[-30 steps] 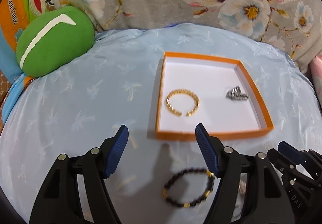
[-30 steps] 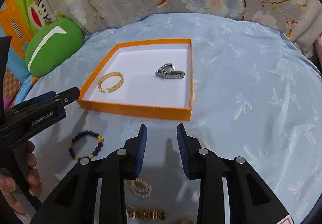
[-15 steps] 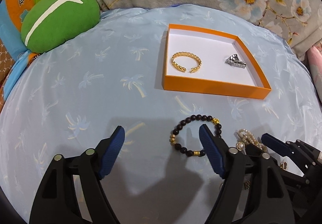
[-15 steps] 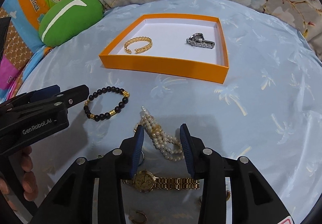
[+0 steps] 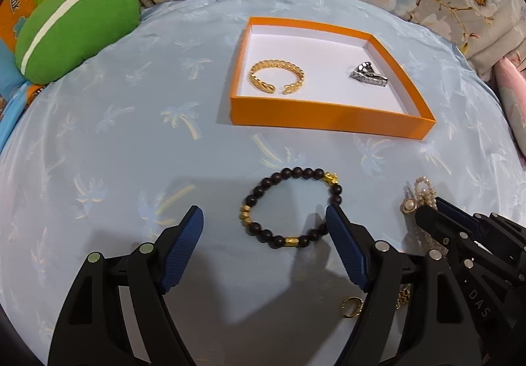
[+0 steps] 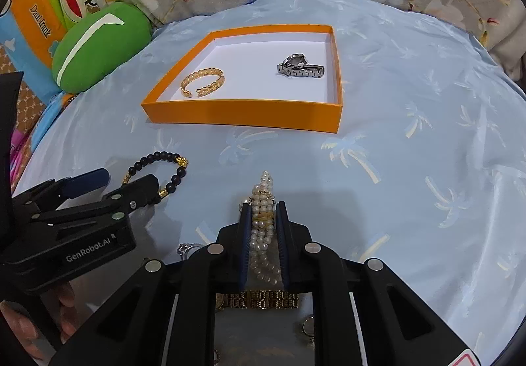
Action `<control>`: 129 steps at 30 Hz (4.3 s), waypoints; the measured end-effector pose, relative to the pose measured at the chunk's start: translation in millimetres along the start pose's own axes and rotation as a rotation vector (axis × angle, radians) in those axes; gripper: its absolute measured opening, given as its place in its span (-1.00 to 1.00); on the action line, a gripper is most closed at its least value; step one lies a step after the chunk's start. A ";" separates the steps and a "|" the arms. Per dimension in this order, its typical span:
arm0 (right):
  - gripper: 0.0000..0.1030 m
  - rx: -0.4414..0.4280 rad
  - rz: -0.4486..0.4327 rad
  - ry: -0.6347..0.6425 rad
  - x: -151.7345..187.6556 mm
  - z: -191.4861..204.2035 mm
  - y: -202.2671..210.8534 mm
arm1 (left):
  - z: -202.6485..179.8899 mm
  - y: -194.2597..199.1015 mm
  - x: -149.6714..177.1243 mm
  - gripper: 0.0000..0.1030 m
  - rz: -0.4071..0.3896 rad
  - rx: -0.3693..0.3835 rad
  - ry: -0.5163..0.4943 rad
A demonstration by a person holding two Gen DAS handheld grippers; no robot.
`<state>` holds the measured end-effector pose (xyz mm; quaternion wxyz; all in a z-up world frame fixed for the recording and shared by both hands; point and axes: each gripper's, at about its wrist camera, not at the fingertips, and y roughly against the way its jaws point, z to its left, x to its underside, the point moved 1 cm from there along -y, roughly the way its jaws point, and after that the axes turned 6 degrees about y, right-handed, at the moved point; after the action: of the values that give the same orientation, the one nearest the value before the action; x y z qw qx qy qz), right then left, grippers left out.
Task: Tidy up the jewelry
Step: 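Grasp the pearl bracelet with the right tool while the left tool approaches the black bead bracelet, then grasp the black bead bracelet with the left tool and lift it, then release the bead bracelet in the box with the left tool while the right tool releases the pearls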
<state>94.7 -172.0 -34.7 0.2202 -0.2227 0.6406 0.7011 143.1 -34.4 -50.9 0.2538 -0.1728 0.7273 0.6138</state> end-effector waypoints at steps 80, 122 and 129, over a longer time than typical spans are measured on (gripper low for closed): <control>-0.73 -0.022 -0.020 -0.047 -13.9 -3.0 2.6 | 20.3 -3.4 -25.4 -0.87 -0.069 0.074 0.002; -0.53 0.030 -0.171 -0.062 -148.0 -44.3 -41.6 | -36.9 -38.3 -171.8 -0.50 -0.228 0.053 -0.043; -0.52 0.071 -0.173 -0.035 -83.3 -40.3 15.0 | -32.5 11.5 -122.3 -0.27 -0.233 0.053 -0.078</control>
<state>154.0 -215.3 23.6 0.2985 -0.2570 0.6395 0.6603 230.7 -71.5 33.3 0.3559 -0.2253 0.7080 0.5669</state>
